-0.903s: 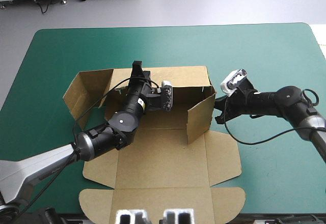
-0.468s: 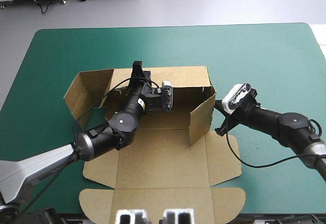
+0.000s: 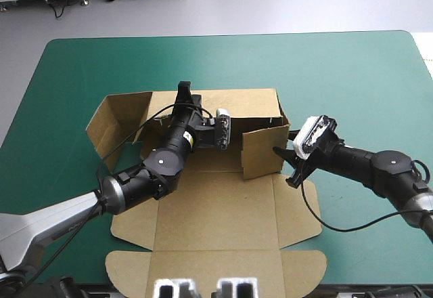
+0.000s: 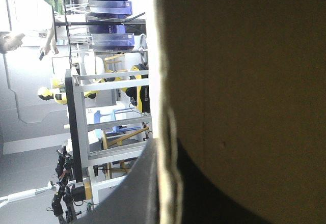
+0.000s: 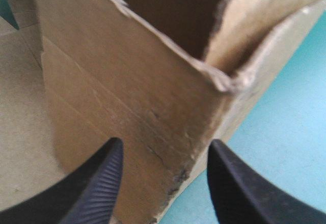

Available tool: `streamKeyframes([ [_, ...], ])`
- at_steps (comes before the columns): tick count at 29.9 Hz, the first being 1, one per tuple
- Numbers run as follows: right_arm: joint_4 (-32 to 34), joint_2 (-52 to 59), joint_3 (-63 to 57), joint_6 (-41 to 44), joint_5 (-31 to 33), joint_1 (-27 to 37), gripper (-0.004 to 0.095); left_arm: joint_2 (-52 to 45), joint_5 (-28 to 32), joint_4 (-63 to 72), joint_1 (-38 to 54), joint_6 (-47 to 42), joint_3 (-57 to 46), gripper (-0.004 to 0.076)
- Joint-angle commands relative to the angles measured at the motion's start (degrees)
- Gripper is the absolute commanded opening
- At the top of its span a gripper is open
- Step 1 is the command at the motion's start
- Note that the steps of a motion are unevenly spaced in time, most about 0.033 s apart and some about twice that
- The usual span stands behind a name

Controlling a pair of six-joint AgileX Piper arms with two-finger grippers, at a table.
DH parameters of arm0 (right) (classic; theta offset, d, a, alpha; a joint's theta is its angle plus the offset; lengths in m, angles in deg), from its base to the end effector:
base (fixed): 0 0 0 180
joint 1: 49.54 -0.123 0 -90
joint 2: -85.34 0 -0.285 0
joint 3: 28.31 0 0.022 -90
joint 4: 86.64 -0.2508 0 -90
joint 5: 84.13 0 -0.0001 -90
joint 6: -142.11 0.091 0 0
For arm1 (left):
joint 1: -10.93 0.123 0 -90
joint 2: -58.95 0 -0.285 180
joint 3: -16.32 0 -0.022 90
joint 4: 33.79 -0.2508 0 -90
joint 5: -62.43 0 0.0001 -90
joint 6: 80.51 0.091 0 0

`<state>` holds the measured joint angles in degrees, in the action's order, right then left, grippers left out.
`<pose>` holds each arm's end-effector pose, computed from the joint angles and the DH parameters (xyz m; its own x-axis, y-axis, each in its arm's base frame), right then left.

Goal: Fold the box

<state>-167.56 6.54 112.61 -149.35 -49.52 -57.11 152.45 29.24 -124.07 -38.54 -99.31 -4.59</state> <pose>0.2301 0.0822 0.2625 -0.1634 -0.4698 -0.8675 -0.7787 0.6013 -0.1790 0.2487 -0.2140 0.2926 0.2112 0.9745 -0.0758 0.3517 -0.0034 0.9361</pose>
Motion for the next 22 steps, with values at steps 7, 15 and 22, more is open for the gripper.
streamKeyframes([
  [7,-1.88,1.52,1.31,0.55,6.31,-0.07,0.0654,-1.68,2.81,0.33,-0.63,0.08,1.01,-0.001],
  [15,-6.4,0.34,1.31,0.92,2.17,-0.07,0.0654,-1.68,1.82,6.94,-0.75,0.08,1.01,-0.001],
  [22,-13.24,-3.19,1.31,-0.2,4.89,-0.07,0.0654,-1.68,2.2,7.09,-1.3,0.08,1.01,-0.001],
])
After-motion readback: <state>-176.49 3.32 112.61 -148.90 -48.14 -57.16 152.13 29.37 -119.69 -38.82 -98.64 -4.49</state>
